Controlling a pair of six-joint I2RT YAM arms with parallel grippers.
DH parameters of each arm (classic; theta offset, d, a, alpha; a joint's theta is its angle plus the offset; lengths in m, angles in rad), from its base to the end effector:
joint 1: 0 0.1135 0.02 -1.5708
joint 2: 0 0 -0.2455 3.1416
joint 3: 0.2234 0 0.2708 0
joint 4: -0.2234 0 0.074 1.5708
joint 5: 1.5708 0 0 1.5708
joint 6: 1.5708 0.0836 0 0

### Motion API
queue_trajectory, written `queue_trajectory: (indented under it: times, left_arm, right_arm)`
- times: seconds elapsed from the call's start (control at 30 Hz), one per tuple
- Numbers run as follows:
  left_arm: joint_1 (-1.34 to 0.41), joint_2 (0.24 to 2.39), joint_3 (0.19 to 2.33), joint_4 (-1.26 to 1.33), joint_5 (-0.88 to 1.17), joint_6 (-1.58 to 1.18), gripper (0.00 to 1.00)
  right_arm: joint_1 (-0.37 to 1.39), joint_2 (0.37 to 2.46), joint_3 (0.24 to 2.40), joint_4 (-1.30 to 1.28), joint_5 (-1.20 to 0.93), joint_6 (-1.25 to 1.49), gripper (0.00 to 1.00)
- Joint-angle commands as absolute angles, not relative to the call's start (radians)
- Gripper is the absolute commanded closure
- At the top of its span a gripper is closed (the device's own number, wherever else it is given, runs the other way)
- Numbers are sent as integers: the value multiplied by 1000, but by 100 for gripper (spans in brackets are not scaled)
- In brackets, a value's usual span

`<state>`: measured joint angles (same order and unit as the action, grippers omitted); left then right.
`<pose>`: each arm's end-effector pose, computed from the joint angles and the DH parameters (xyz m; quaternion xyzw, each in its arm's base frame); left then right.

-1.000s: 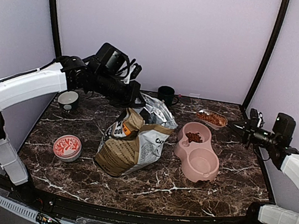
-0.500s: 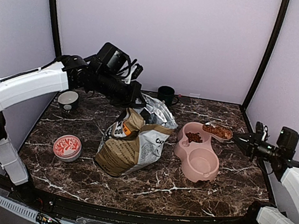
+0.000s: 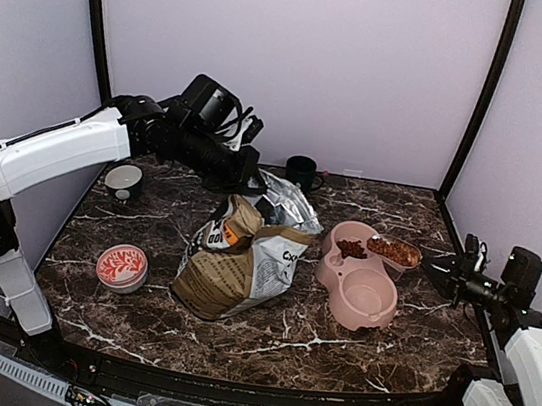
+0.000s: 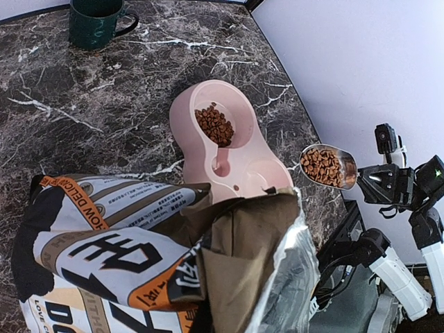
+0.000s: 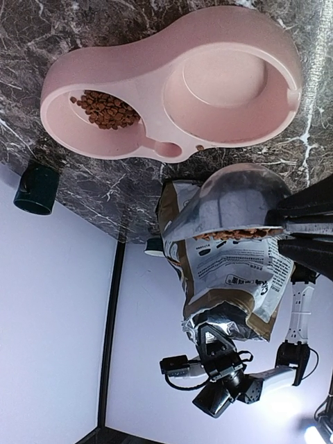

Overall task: Serve the pet food
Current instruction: Place the pet food in the pet food bowl.

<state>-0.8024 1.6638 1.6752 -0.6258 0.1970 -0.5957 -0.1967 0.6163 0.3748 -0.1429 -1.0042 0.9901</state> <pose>0.2896 -0.3232 0.3310 0.1362 0.8741 -0.3615 0.2944 0.2105 0.0300 0.2059 0.1834 0.7530 0.5574 0.2978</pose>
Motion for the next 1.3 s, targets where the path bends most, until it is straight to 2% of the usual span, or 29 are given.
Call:
queue_trajectory:
  times: [0.0,0.73,1.27]
  left_arm:
    - [-792,1679,1706,-654,195,-568,100]
    - [-792,1666,1694,-647,196,-567,100]
    - [-792,1646,1678,-645,184,-567,100]
  right_arm:
    - [-202,555,342,-134,-994,1017,100]
    - [-202,464,352,-349,-928,939,100]
    - [-201,513,543,-674,-788,706,100]
